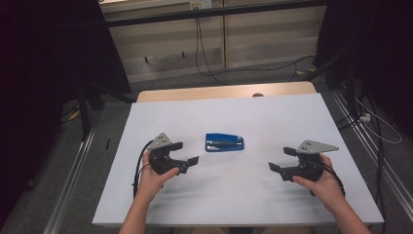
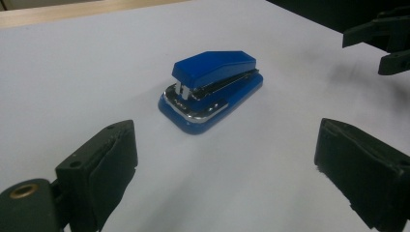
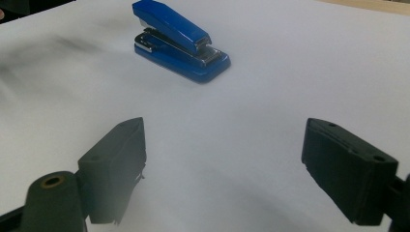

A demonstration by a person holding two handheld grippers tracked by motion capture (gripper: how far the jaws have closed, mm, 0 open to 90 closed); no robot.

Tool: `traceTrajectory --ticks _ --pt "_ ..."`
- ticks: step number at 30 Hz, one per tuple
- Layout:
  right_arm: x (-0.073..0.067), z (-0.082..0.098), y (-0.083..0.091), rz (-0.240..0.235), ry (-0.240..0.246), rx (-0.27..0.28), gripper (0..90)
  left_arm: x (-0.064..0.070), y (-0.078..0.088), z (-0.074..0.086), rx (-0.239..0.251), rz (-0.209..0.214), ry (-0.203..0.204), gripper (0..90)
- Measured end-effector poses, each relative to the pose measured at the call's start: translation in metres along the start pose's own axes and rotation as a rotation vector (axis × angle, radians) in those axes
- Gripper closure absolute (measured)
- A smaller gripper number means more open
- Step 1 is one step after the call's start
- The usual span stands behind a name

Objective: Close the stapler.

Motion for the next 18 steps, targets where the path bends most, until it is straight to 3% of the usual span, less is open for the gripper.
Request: traceTrajectory --ticks 6,18 --pt "-0.001 0.006 0.007 0.015 0.024 -0.003 15.6 0.001 0.007 0.006 -0.016 -0.005 -0.016 7.2" --pt "-0.006 0.017 0.02 0.007 0.021 -0.01 15.1 0.004 0.021 0.015 -0.03 -0.021 -0.035 6.9"
Point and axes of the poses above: each handheld gripper's, and its own axes: y roughly backward along the jaws, z roughly out of its underside, x roughly to its right, the point moved 10 cm from there along -y, roughly forward along the jaws, and after that the axes turned 7 degrees about -y, right-handed, at the moved point
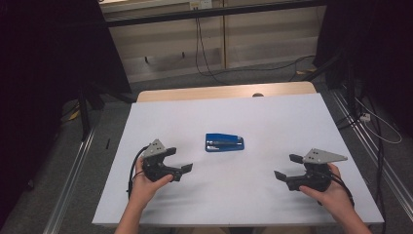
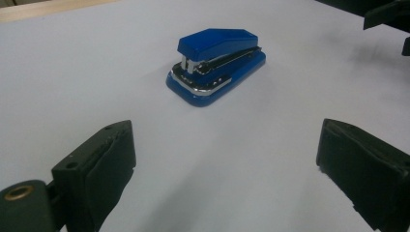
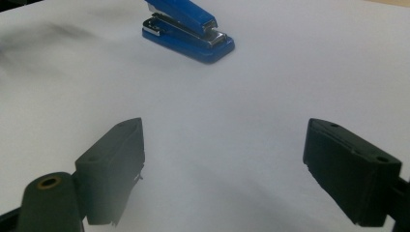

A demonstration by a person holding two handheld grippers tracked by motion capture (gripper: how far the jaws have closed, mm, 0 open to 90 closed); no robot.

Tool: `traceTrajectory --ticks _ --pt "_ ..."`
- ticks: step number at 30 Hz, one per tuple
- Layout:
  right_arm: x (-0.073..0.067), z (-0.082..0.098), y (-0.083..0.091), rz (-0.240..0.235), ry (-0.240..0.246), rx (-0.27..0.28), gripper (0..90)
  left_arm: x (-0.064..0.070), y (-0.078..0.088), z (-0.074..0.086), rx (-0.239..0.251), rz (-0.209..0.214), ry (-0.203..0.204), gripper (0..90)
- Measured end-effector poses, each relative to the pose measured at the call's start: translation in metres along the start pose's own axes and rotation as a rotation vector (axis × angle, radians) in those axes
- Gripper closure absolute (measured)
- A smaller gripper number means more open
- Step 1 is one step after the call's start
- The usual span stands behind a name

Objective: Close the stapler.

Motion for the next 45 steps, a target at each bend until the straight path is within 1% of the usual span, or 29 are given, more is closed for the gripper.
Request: traceTrajectory --ticks 5,8,11,12,13,14,17,20,21,22,23,24,28,32,38,42,45 --pt "-0.002 0.002 0.002 0.004 0.019 -0.004 15.1 0.0 0.007 0.004 0.007 -0.005 0.008 6.9" --pt "-0.002 0.001 0.005 0.007 0.015 0.006 14.9 -0.002 0.012 0.008 0.001 -0.016 0.006 6.9" --pt "-0.002 0.003 0.007 0.006 0.016 0.004 14.9 -0.004 0.017 0.011 -0.004 -0.023 0.004 6.9" --pt "-0.002 0.004 0.008 0.006 0.014 0.004 14.9 -0.004 0.018 0.011 -0.001 -0.027 0.012 6.9" --pt "-0.002 0.005 0.009 0.006 0.013 0.002 14.9 -0.004 0.02 0.012 -0.001 -0.029 0.013 6.9" --pt "-0.002 0.006 0.01 0.007 0.012 0.003 14.9 -0.005 0.021 0.012 -0.001 -0.03 0.006 6.9" --pt "-0.002 0.008 0.012 0.009 0.009 0.003 14.8 -0.005 0.022 0.014 0.002 -0.028 0.021 6.9" --pt "-0.002 0.009 0.014 0.011 0.011 0.002 14.8 -0.005 0.023 0.018 -0.009 -0.028 0.019 6.9" --pt "-0.001 0.009 0.015 0.012 0.012 0.004 14.9 -0.006 0.024 0.018 -0.014 -0.029 0.008 6.9" --pt "-0.001 0.009 0.015 0.011 0.012 0.007 14.9 -0.005 0.025 0.018 -0.009 -0.03 0.016 6.9" --pt "-0.001 0.009 0.016 0.013 0.01 0.01 14.9 -0.006 0.026 0.019 -0.01 -0.032 0.009 6.9" --pt "0.0 0.009 0.017 0.013 0.01 0.01 14.9 -0.005 0.027 0.019 -0.005 -0.035 0.019 6.9" --pt "0.0 0.01 0.017 0.015 0.014 0.008 14.8 -0.007 0.031 0.022 -0.011 -0.041 0.014 6.9" --pt "-0.001 0.01 0.017 0.015 0.021 0.008 14.8 -0.009 0.036 0.025 -0.01 -0.049 0.019 6.9" --pt "-0.002 0.008 0.016 0.009 0.029 0.013 14.7 -0.017 0.047 0.033 -0.011 -0.076 0.036 6.9" --pt "-0.002 0.007 0.015 0.006 0.029 0.019 14.7 -0.019 0.049 0.033 -0.005 -0.08 0.04 6.8" --pt "-0.001 0.007 0.015 0.003 0.031 0.019 14.7 -0.019 0.047 0.034 -0.012 -0.079 0.04 6.9"
Point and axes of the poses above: each handheld gripper's, and its own axes: y roughly backward along the jaws, z roughly out of its underside, x roughly to its right, the point moved 10 cm from there along -y, roughly forward along the jaws, and after that the axes turned 7 degrees about -y, right-handed, at the moved point
